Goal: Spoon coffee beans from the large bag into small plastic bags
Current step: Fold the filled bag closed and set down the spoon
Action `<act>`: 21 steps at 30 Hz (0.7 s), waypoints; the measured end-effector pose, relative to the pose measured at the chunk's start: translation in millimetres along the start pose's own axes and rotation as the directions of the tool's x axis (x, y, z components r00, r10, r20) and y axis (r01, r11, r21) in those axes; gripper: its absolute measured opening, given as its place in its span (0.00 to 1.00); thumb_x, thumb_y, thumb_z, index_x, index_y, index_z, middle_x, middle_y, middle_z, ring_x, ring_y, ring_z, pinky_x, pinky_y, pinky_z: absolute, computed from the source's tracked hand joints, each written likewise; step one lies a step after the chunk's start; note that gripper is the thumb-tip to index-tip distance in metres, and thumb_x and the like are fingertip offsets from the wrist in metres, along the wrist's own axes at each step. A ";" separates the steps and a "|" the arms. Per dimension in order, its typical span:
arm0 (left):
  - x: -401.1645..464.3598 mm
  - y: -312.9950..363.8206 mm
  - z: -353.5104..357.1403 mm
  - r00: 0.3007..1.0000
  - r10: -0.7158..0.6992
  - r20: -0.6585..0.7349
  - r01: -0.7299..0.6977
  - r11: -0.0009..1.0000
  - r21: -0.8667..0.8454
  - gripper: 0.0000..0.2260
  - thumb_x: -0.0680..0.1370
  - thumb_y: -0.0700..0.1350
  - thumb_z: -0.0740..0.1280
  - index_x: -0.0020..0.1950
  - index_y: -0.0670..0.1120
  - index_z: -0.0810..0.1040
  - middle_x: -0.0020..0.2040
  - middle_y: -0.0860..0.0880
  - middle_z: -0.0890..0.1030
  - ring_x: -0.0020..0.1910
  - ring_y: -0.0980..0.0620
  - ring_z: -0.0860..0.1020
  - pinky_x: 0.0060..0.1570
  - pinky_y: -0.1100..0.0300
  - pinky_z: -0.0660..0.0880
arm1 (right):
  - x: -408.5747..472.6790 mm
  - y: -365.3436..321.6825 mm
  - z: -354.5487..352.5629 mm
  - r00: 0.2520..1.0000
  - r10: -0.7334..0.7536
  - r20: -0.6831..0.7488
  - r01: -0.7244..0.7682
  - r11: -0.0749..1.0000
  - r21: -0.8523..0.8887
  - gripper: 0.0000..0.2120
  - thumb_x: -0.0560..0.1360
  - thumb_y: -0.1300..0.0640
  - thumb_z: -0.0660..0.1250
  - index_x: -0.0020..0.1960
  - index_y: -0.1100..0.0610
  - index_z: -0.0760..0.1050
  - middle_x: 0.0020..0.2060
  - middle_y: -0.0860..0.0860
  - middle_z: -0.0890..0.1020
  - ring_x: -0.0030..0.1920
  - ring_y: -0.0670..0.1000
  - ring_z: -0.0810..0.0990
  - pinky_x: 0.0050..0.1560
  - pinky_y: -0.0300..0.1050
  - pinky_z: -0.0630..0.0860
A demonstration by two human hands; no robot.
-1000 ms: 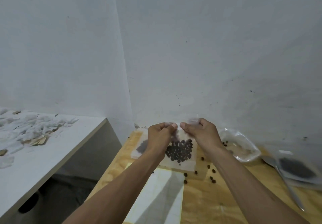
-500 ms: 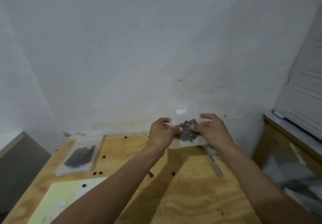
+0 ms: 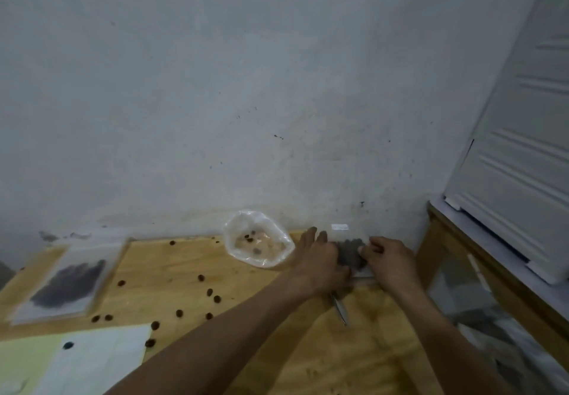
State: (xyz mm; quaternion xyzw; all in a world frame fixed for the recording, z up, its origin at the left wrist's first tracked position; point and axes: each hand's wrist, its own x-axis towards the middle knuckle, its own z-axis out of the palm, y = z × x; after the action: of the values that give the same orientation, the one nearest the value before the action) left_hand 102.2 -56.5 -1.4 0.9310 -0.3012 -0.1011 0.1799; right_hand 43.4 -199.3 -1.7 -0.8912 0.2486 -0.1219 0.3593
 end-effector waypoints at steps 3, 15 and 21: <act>3.6 -2.8 6.0 1.000 0.007 0.012 -0.007 0.999 0.038 0.18 0.79 0.55 0.63 0.60 0.42 0.79 0.64 0.39 0.73 0.75 0.38 0.57 0.75 0.46 0.54 | 1.6 5.7 4.2 1.000 -0.002 0.008 0.002 1.000 0.002 0.21 0.81 0.52 0.68 0.70 0.61 0.76 0.63 0.57 0.82 0.63 0.57 0.80 0.64 0.45 0.73; -27.7 -16.2 -19.3 0.943 0.120 -0.309 -0.207 0.942 -0.264 0.22 0.81 0.50 0.67 0.72 0.40 0.75 0.72 0.43 0.75 0.74 0.46 0.67 0.72 0.58 0.62 | -5.1 -20.0 -2.3 0.991 -0.115 -0.072 0.113 0.993 -0.034 0.20 0.81 0.51 0.66 0.69 0.60 0.77 0.66 0.58 0.80 0.67 0.59 0.77 0.68 0.49 0.71; -67.6 -42.5 -74.2 0.848 -0.024 -0.529 -0.330 0.757 -0.564 0.14 0.82 0.50 0.67 0.64 0.46 0.83 0.61 0.51 0.84 0.57 0.57 0.81 0.59 0.65 0.77 | -25.3 -100.7 5.3 0.924 -0.341 -0.175 0.352 0.935 0.038 0.17 0.81 0.51 0.66 0.66 0.57 0.80 0.65 0.54 0.81 0.65 0.56 0.78 0.66 0.46 0.71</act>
State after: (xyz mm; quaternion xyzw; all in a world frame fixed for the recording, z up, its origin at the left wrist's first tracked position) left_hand 92.6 36.2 55.1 0.7778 -0.2690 0.0662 0.5642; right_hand 59.8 -120.5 64.2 -0.8949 0.1118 -0.2658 0.3407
